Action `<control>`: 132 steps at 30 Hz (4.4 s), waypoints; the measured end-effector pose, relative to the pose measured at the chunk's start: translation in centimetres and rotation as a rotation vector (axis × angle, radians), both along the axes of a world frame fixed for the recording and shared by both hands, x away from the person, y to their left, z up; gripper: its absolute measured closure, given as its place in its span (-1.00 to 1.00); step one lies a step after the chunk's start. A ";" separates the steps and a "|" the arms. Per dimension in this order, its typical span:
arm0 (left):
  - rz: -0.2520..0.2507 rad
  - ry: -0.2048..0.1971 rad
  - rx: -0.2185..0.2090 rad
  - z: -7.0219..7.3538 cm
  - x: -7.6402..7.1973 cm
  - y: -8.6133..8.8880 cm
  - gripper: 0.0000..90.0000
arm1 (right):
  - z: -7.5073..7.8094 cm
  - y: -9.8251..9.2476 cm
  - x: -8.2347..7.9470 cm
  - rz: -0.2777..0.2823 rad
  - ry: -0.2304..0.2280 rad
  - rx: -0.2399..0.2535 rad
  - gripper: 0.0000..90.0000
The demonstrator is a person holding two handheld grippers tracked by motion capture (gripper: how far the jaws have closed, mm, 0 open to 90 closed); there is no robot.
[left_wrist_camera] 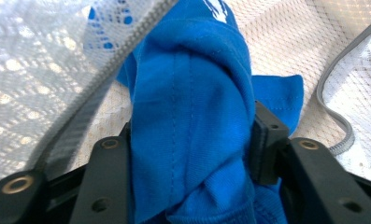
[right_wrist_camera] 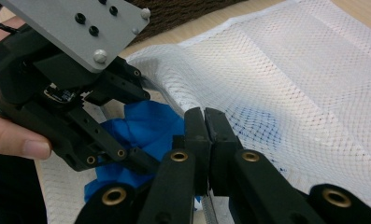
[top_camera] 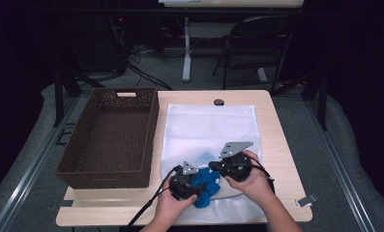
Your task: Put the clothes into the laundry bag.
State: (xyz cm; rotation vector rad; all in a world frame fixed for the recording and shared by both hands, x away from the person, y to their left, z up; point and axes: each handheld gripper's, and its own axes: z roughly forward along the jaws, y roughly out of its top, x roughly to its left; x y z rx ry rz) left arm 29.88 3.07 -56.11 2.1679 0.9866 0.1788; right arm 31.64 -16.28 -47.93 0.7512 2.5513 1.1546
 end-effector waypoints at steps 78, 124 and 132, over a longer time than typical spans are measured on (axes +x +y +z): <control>0.046 -0.028 -0.020 1.0 1.0 -0.2 0.61 | 0.3 0.4 -0.5 0.021 -0.010 0.005 0.98; 0.051 -0.038 0.024 2.5 -1.5 0.3 -0.27 | -0.1 0.5 -0.3 0.015 -0.007 -0.001 0.98; 0.032 -0.035 0.031 2.5 -2.3 0.4 -0.26 | 0.0 0.5 -0.3 0.015 -0.010 -0.004 0.98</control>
